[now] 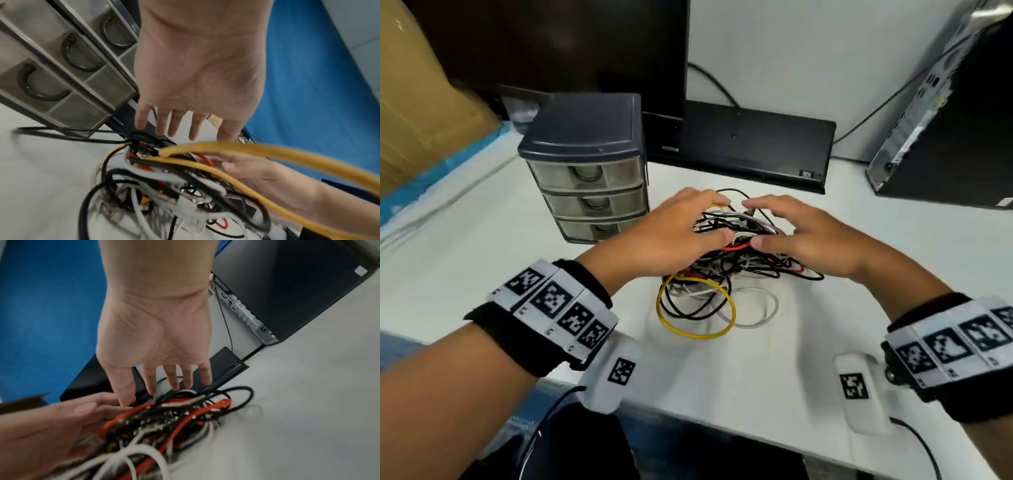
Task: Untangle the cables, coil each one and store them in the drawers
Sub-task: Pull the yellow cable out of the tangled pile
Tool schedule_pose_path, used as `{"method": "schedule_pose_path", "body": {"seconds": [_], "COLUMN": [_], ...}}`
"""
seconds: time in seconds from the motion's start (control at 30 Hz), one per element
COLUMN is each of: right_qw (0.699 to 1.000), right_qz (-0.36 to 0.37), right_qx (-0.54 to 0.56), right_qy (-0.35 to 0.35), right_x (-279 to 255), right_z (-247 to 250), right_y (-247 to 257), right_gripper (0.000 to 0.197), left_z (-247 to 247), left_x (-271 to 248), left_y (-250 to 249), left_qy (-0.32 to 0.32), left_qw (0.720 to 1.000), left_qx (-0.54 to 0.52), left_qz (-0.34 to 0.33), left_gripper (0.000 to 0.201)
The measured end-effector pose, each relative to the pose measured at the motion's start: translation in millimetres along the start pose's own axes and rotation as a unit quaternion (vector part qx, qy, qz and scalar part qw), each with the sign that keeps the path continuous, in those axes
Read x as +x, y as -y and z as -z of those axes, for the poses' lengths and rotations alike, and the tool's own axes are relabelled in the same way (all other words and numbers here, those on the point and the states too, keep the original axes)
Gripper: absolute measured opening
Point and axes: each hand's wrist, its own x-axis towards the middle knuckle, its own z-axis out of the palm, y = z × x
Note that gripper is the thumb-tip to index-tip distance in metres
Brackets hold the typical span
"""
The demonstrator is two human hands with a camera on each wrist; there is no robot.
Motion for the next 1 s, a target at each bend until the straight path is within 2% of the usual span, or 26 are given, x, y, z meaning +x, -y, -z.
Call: {"method": "schedule_pose_path", "body": {"seconds": [0.2, 0.37, 0.57, 0.73, 0.87, 1.0], "right_qw": [0.998, 0.997, 0.995, 0.991, 0.991, 0.990], "right_qz": [-0.034, -0.042, -0.047, -0.069, -0.064, -0.063], "right_qx": [-0.022, -0.035, -0.054, -0.077, -0.091, -0.092], "right_qy": [0.040, 0.063, 0.069, 0.081, 0.074, 0.091], "right_x": [0.1, 11.5, 12.0, 2.2, -1.5, -5.7], "right_z": [-22.7, -29.4, -40.8, -45.9, -49.8, -50.2], "right_y": [-16.0, -12.6, -15.8, -9.6, -9.6, -4.7], "right_gripper": [0.082, 0.101, 0.091, 0.089, 0.079, 0.074], "left_z": [-13.2, -9.1, -10.6, -10.2, -8.7, -4.6], "left_x": [-3.1, 5.2, 4.4, 1.8, -3.0, -10.6], "left_y": [-5.0, -3.0, 10.9, 15.6, 17.3, 20.8], "left_qy": [0.113, 0.144, 0.181, 0.203, 0.215, 0.218], "left_qw": [0.989, 0.983, 0.973, 0.967, 0.965, 0.968], "left_qx": [0.070, 0.078, 0.110, 0.131, 0.131, 0.100], "left_qz": [0.063, 0.088, 0.095, 0.083, 0.071, 0.066], "left_gripper": [0.080, 0.084, 0.092, 0.084, 0.082, 0.080]}}
